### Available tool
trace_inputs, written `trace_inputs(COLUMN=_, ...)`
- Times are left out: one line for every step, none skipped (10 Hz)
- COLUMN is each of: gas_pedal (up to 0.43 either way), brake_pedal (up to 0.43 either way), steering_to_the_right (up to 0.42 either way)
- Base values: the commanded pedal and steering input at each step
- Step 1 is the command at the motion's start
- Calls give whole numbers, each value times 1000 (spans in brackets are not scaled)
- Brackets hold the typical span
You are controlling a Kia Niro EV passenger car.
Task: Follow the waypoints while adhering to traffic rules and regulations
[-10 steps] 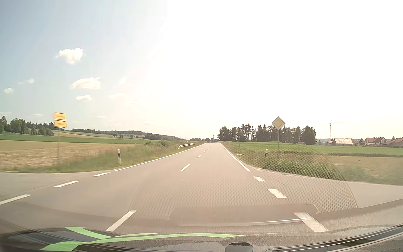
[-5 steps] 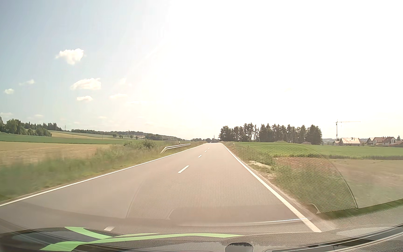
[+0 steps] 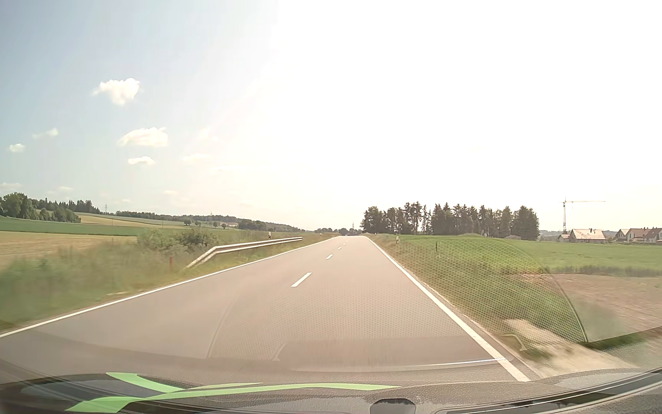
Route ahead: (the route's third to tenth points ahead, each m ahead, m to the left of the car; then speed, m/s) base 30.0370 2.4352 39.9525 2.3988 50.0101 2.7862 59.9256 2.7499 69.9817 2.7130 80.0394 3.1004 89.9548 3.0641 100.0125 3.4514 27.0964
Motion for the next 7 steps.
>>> trace_inputs(gas_pedal=220, brake_pedal=0, steering_to_the_right=-2)
trace_inputs(gas_pedal=220, brake_pedal=0, steering_to_the_right=-2)
trace_inputs(gas_pedal=220, brake_pedal=0, steering_to_the_right=-2)
trace_inputs(gas_pedal=220, brake_pedal=0, steering_to_the_right=-1)
trace_inputs(gas_pedal=220, brake_pedal=0, steering_to_the_right=1)
trace_inputs(gas_pedal=220, brake_pedal=0, steering_to_the_right=1)
trace_inputs(gas_pedal=220, brake_pedal=0, steering_to_the_right=1)
